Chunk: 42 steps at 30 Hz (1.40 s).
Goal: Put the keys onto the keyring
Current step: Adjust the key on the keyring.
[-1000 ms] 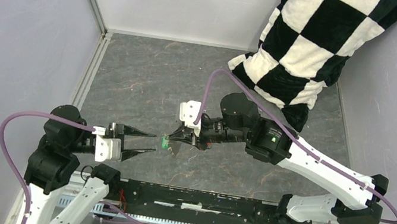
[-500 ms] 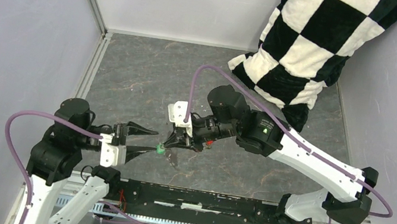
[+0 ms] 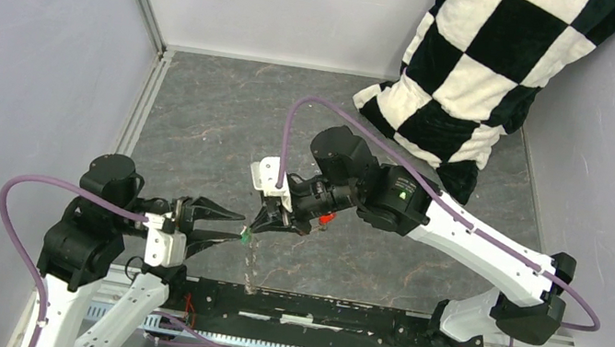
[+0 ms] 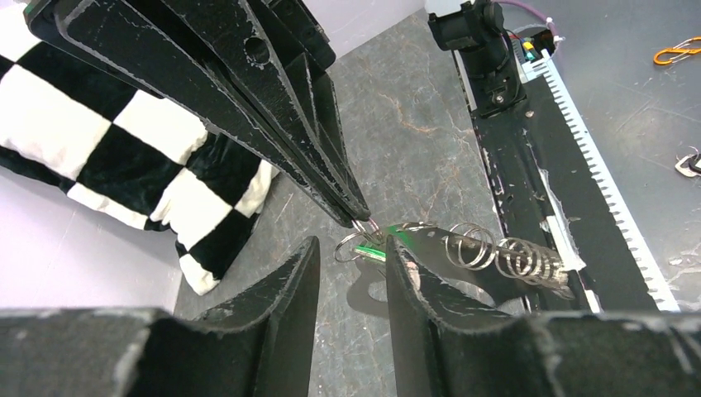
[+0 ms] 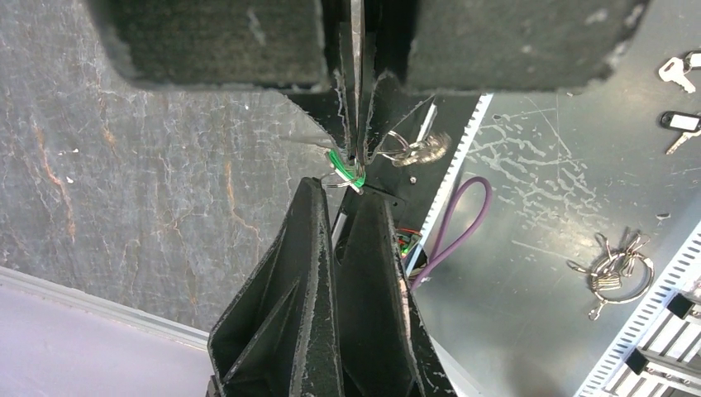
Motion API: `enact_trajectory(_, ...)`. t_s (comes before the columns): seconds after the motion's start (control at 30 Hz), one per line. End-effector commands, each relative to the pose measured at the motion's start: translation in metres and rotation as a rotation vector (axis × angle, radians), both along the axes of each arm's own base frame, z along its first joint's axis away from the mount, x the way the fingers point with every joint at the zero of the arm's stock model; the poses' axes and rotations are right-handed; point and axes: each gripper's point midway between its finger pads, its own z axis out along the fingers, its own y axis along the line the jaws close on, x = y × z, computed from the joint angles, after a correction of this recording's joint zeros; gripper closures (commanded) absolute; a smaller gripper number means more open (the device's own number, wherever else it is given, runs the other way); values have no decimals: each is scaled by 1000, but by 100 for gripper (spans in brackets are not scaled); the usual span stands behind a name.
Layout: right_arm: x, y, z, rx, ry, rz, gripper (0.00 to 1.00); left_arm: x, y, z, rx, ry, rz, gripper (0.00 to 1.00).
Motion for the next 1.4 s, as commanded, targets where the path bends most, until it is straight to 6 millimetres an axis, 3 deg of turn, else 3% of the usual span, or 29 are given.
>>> enact_trajectory(0.0,-3,2,23,60,-23,32,100,-4,-1,4,-9,0,-28,60)
enact_trajectory(0.2,-4,2,25,63,-24,39,100,-7,1,-5,26,-22,-45,69)
enact_trajectory(0.53,-6,5,23,56,-13,62,100,-9,1,-7,44,-43,-63,71)
enact_trajectory(0.83,-5,8,22,58,2,54,100,-10,1,-6,43,-103,-72,90)
enact_trajectory(1.03,-3,11,26,96,20,22,100,-12,2,-11,46,-161,-76,97)
enact_trajectory(1.37,2,12,37,197,73,-57,100,-13,5,-17,54,-197,-67,98)
